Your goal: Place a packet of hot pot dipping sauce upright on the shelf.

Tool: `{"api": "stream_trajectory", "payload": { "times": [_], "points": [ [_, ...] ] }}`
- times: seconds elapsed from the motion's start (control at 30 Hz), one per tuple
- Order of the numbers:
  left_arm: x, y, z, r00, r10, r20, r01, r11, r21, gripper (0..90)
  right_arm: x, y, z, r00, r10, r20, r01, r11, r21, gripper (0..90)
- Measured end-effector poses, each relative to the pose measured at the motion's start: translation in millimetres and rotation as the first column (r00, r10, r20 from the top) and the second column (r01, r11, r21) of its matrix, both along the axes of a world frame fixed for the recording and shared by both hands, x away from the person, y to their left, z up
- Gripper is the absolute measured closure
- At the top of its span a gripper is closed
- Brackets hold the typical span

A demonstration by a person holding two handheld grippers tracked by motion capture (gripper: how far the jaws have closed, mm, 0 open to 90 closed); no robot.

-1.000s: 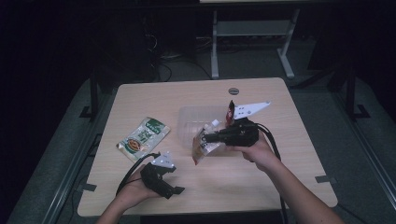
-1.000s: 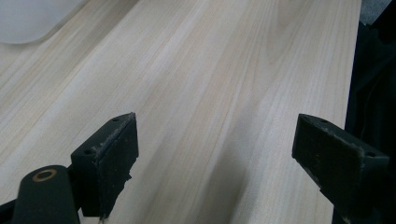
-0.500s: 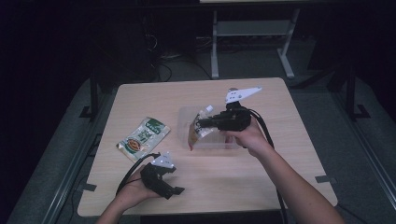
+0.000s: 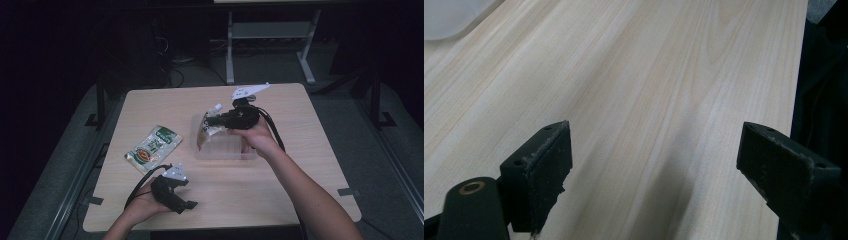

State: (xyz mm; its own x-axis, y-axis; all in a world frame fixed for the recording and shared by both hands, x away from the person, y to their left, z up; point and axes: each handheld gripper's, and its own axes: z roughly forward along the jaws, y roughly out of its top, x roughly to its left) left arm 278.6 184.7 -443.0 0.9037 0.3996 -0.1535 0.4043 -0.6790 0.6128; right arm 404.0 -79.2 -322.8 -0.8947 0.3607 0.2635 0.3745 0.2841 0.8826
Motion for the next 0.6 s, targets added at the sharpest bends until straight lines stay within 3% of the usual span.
{"api": "stream_trajectory", "payload": {
  "times": [0.3, 0.6],
  "points": [
    [0.1, 0.2, -0.9, 0.9999, -0.006, -0.01, 0.006, 0.9999, 0.011, 14.6, 16.1, 10.8, -11.7, 0.9988, -0.046, -0.017, 0.046, 0.9988, -0.017, 89.6],
    [-0.2, -0.4, -1.9, 1.0, -0.003, -0.008, 0.003, 0.9999, 0.015, 14.8, 22.4, 19.9, -21.5, 0.9976, -0.066, -0.022, 0.065, 0.9965, -0.053, 89.5]
  ]
}}
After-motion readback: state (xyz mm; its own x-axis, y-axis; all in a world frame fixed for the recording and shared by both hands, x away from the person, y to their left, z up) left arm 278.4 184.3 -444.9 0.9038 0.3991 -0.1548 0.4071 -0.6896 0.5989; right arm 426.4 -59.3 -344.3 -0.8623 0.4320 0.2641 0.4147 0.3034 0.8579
